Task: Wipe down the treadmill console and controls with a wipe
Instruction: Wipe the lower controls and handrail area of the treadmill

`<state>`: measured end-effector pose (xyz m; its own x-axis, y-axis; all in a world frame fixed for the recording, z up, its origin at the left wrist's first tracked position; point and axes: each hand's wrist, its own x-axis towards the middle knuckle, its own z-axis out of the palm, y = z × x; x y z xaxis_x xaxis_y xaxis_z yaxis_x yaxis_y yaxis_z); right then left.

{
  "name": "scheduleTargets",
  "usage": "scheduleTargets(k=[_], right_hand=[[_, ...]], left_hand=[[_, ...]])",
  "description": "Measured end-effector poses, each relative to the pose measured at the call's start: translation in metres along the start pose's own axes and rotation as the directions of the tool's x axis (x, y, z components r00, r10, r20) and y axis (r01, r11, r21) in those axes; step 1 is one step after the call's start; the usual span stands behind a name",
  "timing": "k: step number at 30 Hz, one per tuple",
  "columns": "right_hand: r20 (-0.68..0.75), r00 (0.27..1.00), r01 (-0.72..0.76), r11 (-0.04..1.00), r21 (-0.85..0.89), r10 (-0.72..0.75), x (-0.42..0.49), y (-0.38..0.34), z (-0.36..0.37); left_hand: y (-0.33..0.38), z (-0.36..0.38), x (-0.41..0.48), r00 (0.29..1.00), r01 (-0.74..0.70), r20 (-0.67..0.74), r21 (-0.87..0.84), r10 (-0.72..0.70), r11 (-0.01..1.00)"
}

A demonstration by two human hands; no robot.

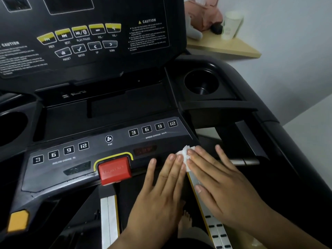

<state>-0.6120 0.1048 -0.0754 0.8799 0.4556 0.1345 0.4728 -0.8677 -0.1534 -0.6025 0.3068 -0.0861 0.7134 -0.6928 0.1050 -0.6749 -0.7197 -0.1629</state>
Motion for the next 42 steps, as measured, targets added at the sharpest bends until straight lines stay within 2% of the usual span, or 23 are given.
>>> scheduleTargets(k=[3, 7, 10, 17, 22, 24, 26, 32, 38, 42], right_hand=[[0.032, 0.999, 0.002, 0.999, -0.050, -0.001, 0.016, -0.010, -0.003], [0.068, 0.995, -0.072, 0.994, -0.084, 0.078, 0.062, -0.018, -0.013], [0.091, 0.989, -0.110, 0.990, -0.083, 0.117, 0.094, -0.019, -0.020], [0.088, 0.994, -0.053, 0.997, -0.064, 0.058, 0.065, -0.027, -0.013], [0.068, 0.993, -0.088, 0.994, -0.065, 0.092, 0.099, -0.025, -0.030], [0.046, 0.997, -0.055, 0.998, -0.020, 0.056, 0.108, -0.030, -0.036], [0.083, 0.997, -0.006, 0.999, 0.032, 0.003, 0.104, -0.035, -0.034], [0.122, 0.992, 0.028, 0.999, 0.042, -0.033, 0.064, -0.042, -0.018], [0.140, 0.990, -0.022, 0.999, -0.023, 0.025, 0.094, -0.029, -0.028], [0.125, 0.991, -0.049, 0.997, -0.058, 0.056, 0.080, -0.030, -0.023]], left_hand=[[-0.007, -0.003, -0.007, 0.996, 0.048, 0.068, 0.026, -0.050, 0.999], [-0.039, -0.021, 0.012, 0.976, 0.200, 0.082, 0.020, -0.201, 0.980], [-0.068, -0.038, 0.031, 0.960, 0.258, 0.098, 0.052, -0.262, 0.965], [-0.054, -0.033, 0.001, 0.973, 0.207, 0.110, -0.011, -0.204, 0.978], [-0.073, -0.041, 0.026, 0.953, 0.260, 0.148, 0.058, -0.265, 0.964], [-0.076, -0.041, 0.029, 0.956, 0.258, 0.139, 0.011, -0.257, 0.966], [-0.072, -0.037, 0.020, 0.967, 0.236, 0.114, -0.050, -0.229, 0.970], [-0.047, -0.031, -0.009, 0.978, 0.200, 0.096, -0.185, -0.184, 0.962], [-0.077, -0.044, 0.016, 0.964, 0.252, 0.110, -0.073, -0.244, 0.965], [-0.070, -0.045, 0.012, 0.961, 0.263, 0.101, -0.044, -0.258, 0.964]])
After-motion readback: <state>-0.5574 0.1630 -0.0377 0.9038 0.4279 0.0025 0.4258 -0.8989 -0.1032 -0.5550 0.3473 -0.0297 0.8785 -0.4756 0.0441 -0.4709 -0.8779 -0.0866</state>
